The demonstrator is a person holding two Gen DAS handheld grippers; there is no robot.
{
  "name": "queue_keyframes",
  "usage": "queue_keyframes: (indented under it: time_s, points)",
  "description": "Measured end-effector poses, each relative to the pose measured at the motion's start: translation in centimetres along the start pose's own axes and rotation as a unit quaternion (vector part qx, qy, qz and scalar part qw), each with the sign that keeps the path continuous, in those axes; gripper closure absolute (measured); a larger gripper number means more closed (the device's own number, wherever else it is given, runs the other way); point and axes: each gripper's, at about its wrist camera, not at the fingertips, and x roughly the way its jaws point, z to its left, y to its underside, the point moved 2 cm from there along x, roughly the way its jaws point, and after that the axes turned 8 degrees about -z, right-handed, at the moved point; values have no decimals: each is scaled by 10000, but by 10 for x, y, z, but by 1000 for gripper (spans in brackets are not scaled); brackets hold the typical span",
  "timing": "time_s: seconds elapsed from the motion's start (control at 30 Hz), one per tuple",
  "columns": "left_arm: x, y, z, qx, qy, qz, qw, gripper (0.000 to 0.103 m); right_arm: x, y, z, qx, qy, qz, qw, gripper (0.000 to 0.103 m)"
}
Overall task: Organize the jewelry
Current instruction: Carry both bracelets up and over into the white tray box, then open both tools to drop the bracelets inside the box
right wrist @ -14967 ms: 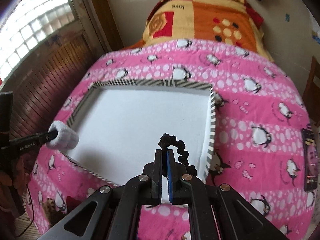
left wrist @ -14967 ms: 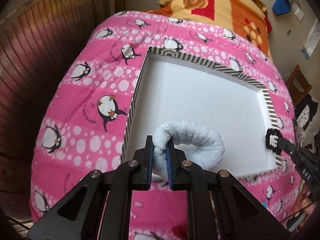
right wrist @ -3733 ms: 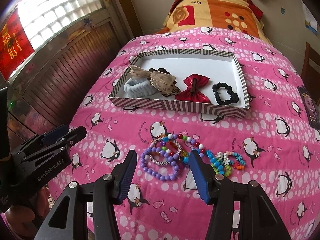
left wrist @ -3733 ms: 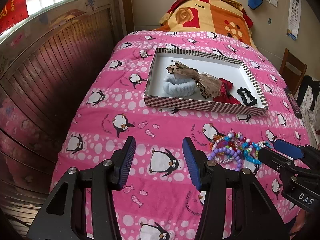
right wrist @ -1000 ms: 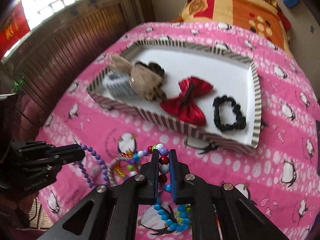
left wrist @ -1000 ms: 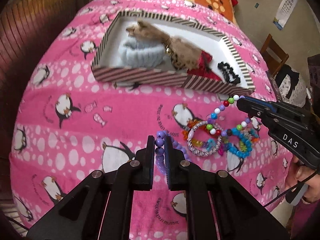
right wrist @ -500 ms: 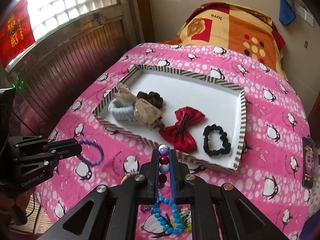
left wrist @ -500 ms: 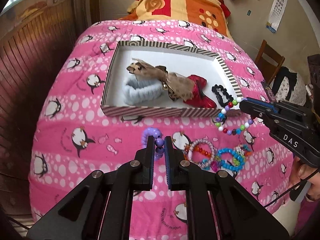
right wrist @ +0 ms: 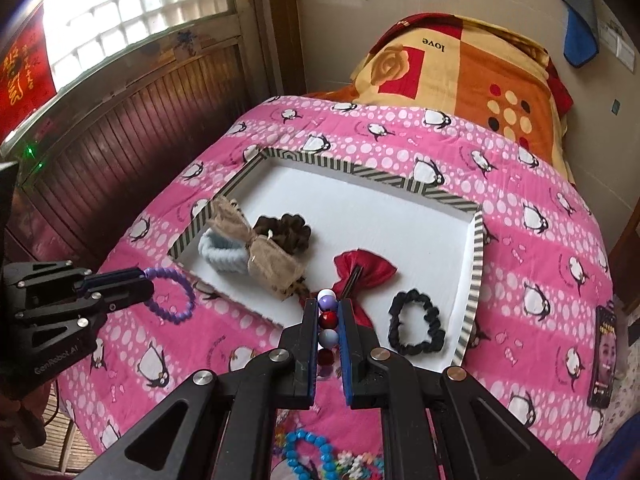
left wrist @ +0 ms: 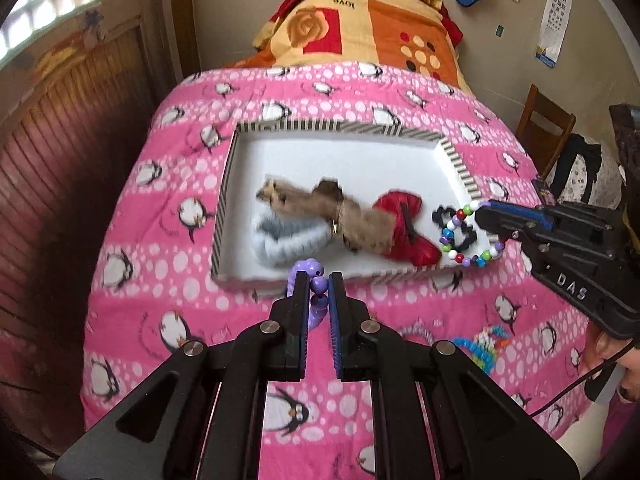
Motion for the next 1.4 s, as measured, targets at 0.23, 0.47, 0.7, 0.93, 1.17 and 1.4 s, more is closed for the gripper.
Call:
queue_keyframes:
  time_s: [0.23,0.47,0.7,0.93,1.17,1.4]
  points:
    - [11,-36,-12,154,-30,-182,9997,95,9,-21,-18,-25,79,-65,9999,95]
    - [36,-70,-26,235,-58,-226,9995,95,23,-35,-44,-12,195,-18,9998,95]
    - [64,-92,-40,279,-24,-141,9995,95,41,-44,-66,57,184,55,9998,95]
    - [109,-107,-42,-94,315,213,9992,95,65,-51,-78,259,-84,146,9995,94]
    - [163,-101,-25,-386,-1,594,9975,95,114,-49,-108,580,-60,445,9973,95]
    - [183,-87,-3,-374,-456,763,9953,95,156,-37,-133,752,223,808,9936,95]
